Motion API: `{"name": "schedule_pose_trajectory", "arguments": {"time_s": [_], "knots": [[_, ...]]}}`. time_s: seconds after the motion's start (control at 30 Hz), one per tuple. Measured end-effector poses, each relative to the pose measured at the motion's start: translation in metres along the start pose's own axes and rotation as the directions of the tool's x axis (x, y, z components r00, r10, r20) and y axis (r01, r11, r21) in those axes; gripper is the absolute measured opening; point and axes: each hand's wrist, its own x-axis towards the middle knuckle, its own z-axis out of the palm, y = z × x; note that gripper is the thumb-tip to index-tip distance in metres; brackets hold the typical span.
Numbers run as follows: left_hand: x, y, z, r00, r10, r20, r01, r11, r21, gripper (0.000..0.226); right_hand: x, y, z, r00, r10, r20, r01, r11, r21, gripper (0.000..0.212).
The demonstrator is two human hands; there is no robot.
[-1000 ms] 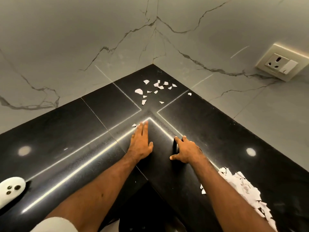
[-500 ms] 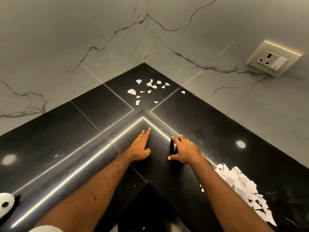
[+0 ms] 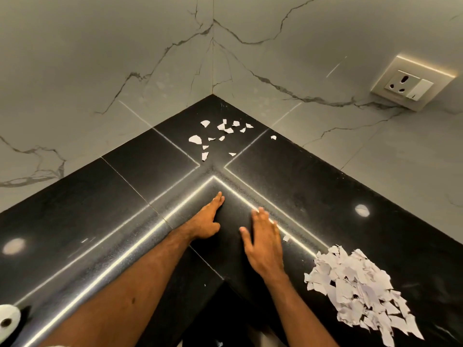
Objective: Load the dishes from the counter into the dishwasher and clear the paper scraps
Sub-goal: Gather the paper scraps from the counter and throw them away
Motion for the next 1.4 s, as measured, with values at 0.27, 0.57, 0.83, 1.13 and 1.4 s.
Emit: {"name": "schedule_pose_trajectory", "arguments": {"time_s": [0.27, 0.57, 0.83, 1.13, 1.4], "knots": [[0.004, -0.001, 0.003, 0.999, -0.047, 0.02, 0.047, 0.999, -0.002, 0.103, 0.04, 0.026, -0.01, 0.99, 0.129, -0.054, -0.132, 0.99, -0.05, 0.076], [0.019, -0.008, -0.046, 0.987, -0.086, 0.135, 0.129, 0.928, -0.349, 0.055, 0.142, 0.009, 0.003, 0.994, -0.08, 0.077, 0.097, 0.962, -0.257, 0.083], [0.089, -0.009, -0.126, 0.914, -0.177, -0.365, 0.094, 0.968, -0.234, 0.051, 0.145, 0.01, 0.006, 0.995, -0.098, -0.029, 0.091, 0.981, -0.172, 0.076], [0.182, -0.011, -0.133, 0.839, -0.127, -0.529, 0.1, 0.992, -0.08, 0.083, 0.149, 0.012, 0.013, 0.994, -0.093, -0.061, 0.083, 0.984, -0.157, 0.076], [0.157, 0.052, -0.055, 0.922, 0.226, -0.315, -0.319, 0.905, -0.282, 0.058, 0.145, 0.004, 0.004, 0.979, -0.083, -0.188, 0.066, 0.993, -0.097, 0.077]]}}
